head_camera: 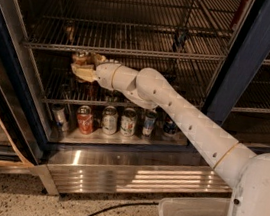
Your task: Pick orange can from top shelf of fridge
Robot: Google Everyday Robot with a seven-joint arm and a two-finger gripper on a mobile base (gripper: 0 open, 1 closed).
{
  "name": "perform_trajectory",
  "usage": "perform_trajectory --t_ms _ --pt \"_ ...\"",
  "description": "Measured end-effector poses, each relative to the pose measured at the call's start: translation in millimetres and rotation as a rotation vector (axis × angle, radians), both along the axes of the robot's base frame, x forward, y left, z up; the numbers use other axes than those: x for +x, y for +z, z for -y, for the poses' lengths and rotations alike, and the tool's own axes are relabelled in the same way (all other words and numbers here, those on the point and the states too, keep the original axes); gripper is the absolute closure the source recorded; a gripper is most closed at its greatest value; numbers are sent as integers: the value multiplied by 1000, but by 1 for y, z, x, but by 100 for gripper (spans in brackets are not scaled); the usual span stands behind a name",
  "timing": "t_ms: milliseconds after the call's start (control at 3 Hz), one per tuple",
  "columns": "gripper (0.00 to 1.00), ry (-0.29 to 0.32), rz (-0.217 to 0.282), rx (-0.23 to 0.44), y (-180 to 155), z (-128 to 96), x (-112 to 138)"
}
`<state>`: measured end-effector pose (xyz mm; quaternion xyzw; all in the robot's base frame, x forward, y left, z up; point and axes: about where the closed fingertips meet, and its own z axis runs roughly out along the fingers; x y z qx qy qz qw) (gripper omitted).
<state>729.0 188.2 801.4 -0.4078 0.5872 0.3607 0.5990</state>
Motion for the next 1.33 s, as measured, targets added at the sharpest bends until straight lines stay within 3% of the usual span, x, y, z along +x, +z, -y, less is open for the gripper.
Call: perform_trajectory --t_ms 667,1333 --pt "100 -64 9 14 2 37 -31" --pt "100 -108 -2 43 11 93 -82"
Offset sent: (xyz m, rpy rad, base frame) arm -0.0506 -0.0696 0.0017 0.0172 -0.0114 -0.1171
